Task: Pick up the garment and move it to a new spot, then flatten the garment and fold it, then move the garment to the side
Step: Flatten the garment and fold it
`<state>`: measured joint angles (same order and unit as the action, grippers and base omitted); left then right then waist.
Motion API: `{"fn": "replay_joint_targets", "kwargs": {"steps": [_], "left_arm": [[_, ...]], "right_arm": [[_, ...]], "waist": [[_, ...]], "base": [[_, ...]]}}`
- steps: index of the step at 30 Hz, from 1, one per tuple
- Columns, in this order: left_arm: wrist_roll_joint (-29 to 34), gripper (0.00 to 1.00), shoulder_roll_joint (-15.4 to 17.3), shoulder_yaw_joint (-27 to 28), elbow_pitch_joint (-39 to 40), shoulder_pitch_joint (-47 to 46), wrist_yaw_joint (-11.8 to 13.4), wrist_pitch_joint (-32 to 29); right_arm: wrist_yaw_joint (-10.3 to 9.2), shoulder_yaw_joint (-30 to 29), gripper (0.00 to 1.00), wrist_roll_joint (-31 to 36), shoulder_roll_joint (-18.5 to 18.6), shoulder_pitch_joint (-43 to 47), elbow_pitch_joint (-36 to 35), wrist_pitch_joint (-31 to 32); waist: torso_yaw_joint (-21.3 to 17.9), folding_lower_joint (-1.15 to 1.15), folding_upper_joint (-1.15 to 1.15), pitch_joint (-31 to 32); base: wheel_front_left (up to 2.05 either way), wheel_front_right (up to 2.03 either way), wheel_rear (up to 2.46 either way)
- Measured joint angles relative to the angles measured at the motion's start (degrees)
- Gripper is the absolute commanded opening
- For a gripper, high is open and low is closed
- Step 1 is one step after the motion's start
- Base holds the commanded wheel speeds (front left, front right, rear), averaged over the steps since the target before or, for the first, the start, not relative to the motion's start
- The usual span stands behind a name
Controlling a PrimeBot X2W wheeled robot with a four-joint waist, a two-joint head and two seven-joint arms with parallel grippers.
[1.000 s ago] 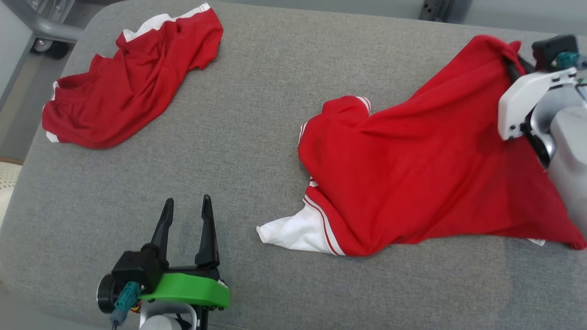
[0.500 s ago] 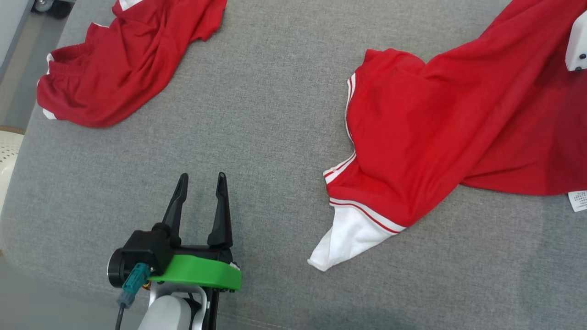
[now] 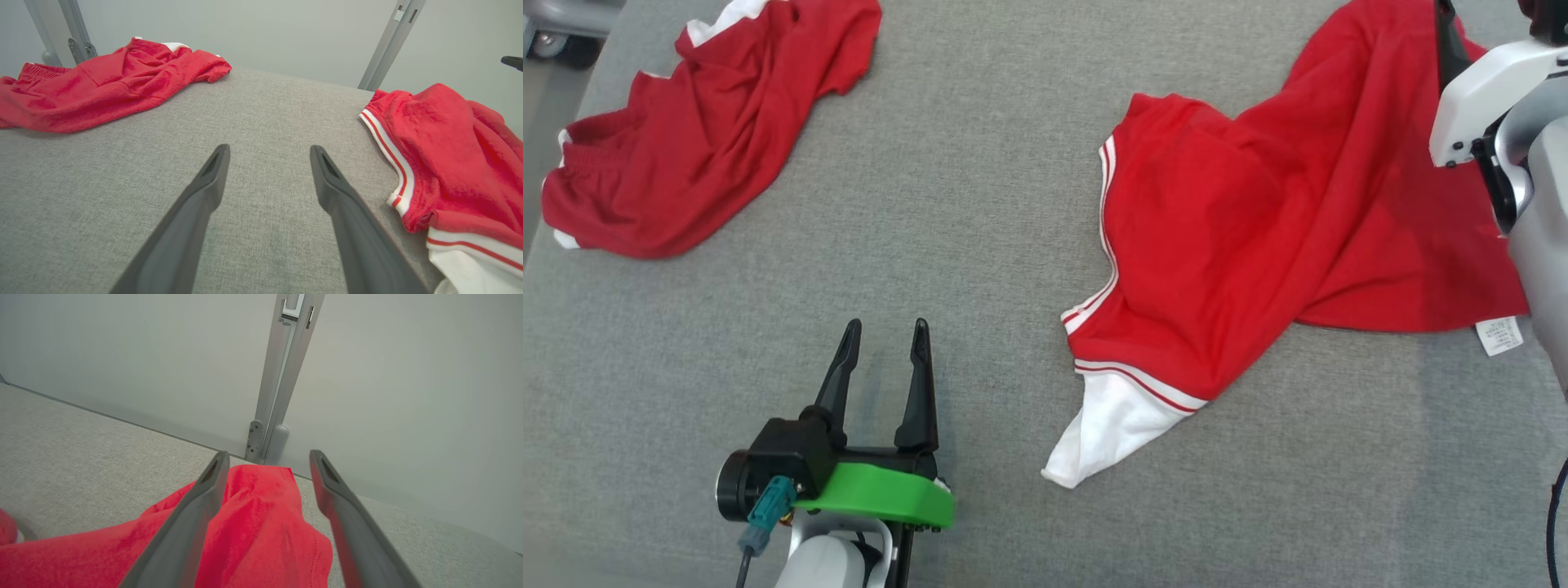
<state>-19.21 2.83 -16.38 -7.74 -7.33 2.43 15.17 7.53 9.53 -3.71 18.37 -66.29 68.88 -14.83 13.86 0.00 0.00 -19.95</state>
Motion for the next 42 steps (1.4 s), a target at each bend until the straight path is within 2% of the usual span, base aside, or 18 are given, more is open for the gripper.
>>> {"fn": "replay_joint_targets", "kwargs": {"steps": [8, 13, 19, 23, 28, 34, 35, 36, 37, 38, 42], "left_arm": [[1.72, 1.0, 0.0, -0.14, -1.24, 0.9, -1.47, -0.01], [2.57, 1.0, 0.0, -1.64, -3.35, -0.82, -3.27, -0.01], [2.55, 1.0, -0.03, -3.49, -9.14, -6.31, -5.13, 0.0], [1.64, 1.0, -0.01, -4.44, -15.86, -9.69, -6.26, -0.54], [0.67, 1.0, 0.15, -5.1, -22.59, -13.53, -7.48, -1.79], [0.02, 1.0, 0.16, -4.41, -30.05, -16.94, -6.13, -4.41], [-0.34, 0.86, 0.16, -4.37, -31.11, -17.15, -6.12, -5.1], [-0.85, 0.49, 0.16, -4.39, -32.0, -17.34, -6.11, -5.41], [-1.29, 0.2, 0.15, -4.38, -32.67, -17.58, -6.08, -5.7], [-1.51, 0.0, 0.15, -4.33, -33.34, -17.87, -5.93, -5.86], [-2.19, 0.0, 0.12, -4.36, -33.9, -18.24, -5.58, -4.13]], "right_arm": [[-0.01, -1.14, 1.0, -5.46, -2.41, 15.66, -19.44, -0.23], [-0.01, -3.75, 1.0, -6.79, -4.0, 27.83, -34.71, -0.23], [-0.03, -7.53, 1.0, -5.71, -9.8, 43.25, -47.77, -0.23], [-0.03, -7.58, 1.0, -5.31, -13.18, 49.62, -51.94, -0.23], [-0.03, -6.65, 1.0, -5.02, -14.46, 52.52, -53.1, -0.23], [-0.03, -7.06, 1.0, -3.66, -14.89, 52.85, -52.6, -0.16], [-0.03, -7.14, 1.0, -3.65, -14.91, 52.85, -52.68, -0.16], [-0.03, -7.31, 1.0, -3.65, -15.02, 52.85, -52.77, -0.16], [-0.03, -7.45, 1.0, -3.65, -15.08, 52.85, -52.82, -0.16], [-0.03, -7.61, 1.0, -3.63, -15.11, 52.85, -52.83, -0.16], [-0.03, -8.43, 1.0, -3.54, -15.25, 52.93, -52.94, -0.16]], "waist": [[-4.89, 0.0, 0.0, 3.17], [-8.47, 0.0, 0.0, 4.79], [-13.01, 0.0, 0.0, 5.93], [-15.98, 0.0, 0.0, 6.44], [-19.59, 0.0, 0.0, 6.68], [-22.7, 0.0, 0.0, 6.32], [-23.0, 0.0, 0.0, 6.25], [-23.27, 0.0, 0.0, 6.19], [-23.42, 0.0, 0.0, 6.15], [-23.45, 0.0, 0.0, 6.14], [-23.02, 0.0, 0.0, 6.47]], "base": [[0.0, 0.0, 0.0], [0.0, 0.0, 0.0], [0.0, 0.0, 0.0], [0.0, 0.0, 0.0], [0.0, 0.0, 0.0], [0.0, 0.0, 0.0], [0.0, 0.0, 0.0], [0.0, 0.0, 0.0], [0.0, 0.0, 0.0], [0.0, 0.0, 0.0], [0.0, 0.0, 0.0]]}}
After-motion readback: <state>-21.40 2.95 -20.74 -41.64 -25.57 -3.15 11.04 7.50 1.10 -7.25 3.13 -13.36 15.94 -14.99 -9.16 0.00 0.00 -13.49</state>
